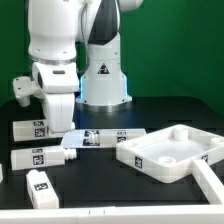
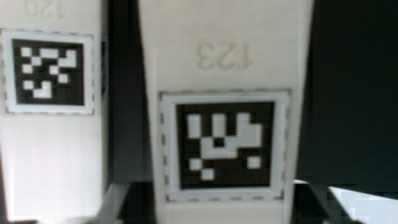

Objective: Assemble desk

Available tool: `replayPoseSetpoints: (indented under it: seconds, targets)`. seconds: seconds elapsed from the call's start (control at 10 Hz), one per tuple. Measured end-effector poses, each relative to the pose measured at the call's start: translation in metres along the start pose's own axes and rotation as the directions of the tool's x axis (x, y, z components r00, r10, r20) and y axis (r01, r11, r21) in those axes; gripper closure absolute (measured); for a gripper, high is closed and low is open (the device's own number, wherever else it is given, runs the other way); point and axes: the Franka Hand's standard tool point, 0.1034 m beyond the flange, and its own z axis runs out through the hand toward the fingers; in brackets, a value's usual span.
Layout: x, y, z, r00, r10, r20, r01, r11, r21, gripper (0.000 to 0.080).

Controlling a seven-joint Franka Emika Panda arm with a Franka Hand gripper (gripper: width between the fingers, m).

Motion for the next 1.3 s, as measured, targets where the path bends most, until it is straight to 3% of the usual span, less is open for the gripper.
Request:
replayPoseSetpoints:
  seconds: [0.2, 0.4, 0.8, 1.0, 1.1, 1.2, 1.3]
  targets:
    - [0.005, -0.008, 0.022, 0.998, 0.051, -0.023, -0.050, 0.998, 0.046, 0.0514]
    - [0.004, -0.012, 0.034, 0.998, 0.054, -0.034, -0.052, 0.996, 0.066, 0.0514]
    - [0.005, -0.013, 0.037, 0.998, 0.053, -0.037, -0.050, 0.996, 0.071, 0.0514]
    - [0.005, -0.013, 0.036, 0.998, 0.053, -0.036, -0.050, 0.996, 0.070, 0.0228]
    - [0.003, -0.014, 0.028, 0.998, 0.063, -0.030, -0.061, 0.996, 0.067, 0.0228]
    - [0.002, -0.015, 0.014, 0.994, 0.111, -0.017, -0.109, 0.992, 0.064, 0.0166]
    - [0.005, -0.013, 0.003, 0.987, 0.159, -0.004, -0.159, 0.986, 0.058, 0.0154]
